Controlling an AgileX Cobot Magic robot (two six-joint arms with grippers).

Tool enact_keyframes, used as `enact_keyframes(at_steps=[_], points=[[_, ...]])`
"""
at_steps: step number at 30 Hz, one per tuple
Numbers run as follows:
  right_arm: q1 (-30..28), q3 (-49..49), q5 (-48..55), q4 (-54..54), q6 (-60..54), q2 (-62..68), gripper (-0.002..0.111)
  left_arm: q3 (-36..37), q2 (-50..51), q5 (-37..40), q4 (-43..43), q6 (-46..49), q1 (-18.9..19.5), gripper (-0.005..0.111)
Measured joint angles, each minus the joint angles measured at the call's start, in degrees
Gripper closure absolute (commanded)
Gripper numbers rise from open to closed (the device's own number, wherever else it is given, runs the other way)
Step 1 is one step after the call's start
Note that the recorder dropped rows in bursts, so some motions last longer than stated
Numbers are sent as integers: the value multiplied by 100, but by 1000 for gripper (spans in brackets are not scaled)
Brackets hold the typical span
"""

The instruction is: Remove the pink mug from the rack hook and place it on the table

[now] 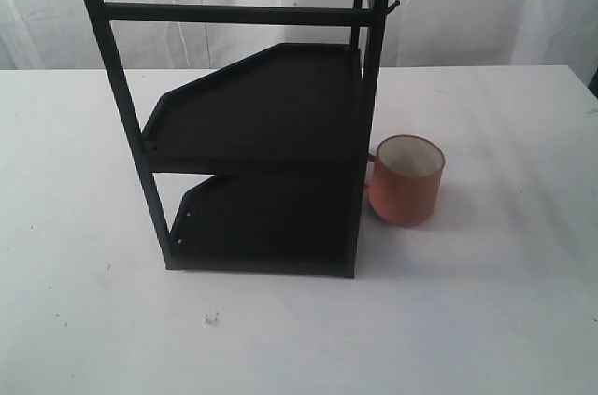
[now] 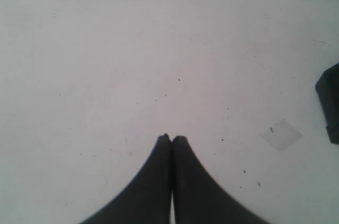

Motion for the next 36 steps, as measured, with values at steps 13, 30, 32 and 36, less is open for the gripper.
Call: enact_keyframes(at_steps=[13,30,32,36], points=[[-1697,0,1863,-2400,-105,-1250,108,0,0,0,0,0,0,107],[-1722,1800,1479,-2157,-27,-3374,108,0,0,5,12,0,0,107],[-1732,2132,1389,-1704,174,-3424,108,0,-23,29,11,0,0,107],[-1768,2630,2477,-1216,808,-3439,108,0,-32,30,10,0,0,107]])
